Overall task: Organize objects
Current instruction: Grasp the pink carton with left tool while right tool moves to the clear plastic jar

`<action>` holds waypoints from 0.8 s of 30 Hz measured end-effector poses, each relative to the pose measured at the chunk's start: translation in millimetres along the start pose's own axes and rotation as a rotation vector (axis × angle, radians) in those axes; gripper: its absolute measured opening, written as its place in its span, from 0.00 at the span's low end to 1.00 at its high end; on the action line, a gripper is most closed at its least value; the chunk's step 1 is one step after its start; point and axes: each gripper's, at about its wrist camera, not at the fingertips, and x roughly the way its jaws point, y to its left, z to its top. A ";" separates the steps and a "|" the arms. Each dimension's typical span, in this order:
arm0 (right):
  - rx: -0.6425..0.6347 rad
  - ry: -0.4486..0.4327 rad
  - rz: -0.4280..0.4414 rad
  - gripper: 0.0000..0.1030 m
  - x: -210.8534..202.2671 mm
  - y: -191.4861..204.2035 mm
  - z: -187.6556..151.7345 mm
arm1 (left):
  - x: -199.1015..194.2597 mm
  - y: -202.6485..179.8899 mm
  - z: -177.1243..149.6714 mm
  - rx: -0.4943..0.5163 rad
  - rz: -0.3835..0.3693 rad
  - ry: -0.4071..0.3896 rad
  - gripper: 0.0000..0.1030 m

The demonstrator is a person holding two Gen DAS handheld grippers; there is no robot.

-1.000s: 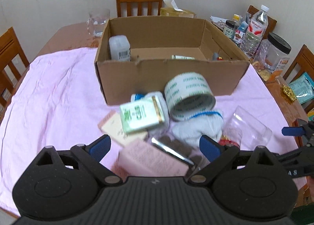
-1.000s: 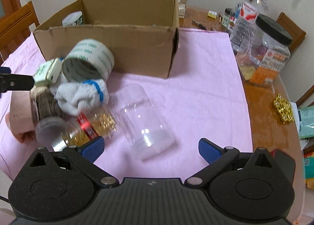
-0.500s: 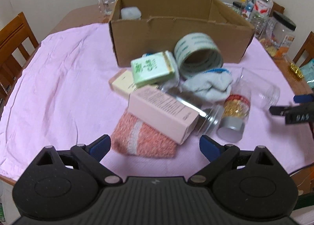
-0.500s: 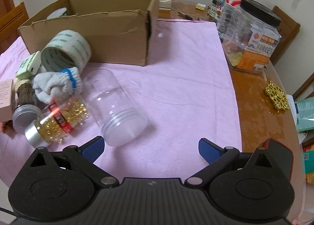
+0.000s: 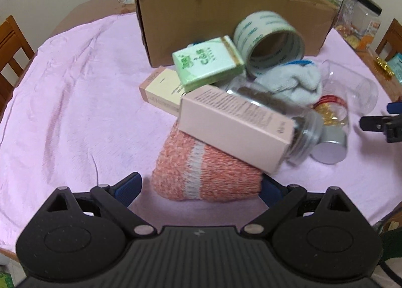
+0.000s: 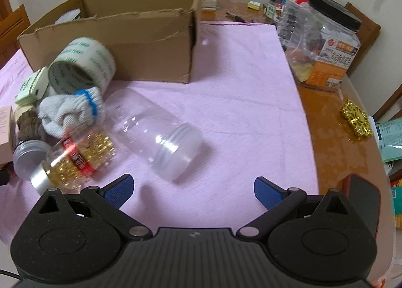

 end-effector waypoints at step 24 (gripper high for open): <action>0.100 -0.011 -0.063 1.00 -10.0 11.0 9.7 | 14.0 16.2 13.9 0.211 -0.143 -0.046 0.90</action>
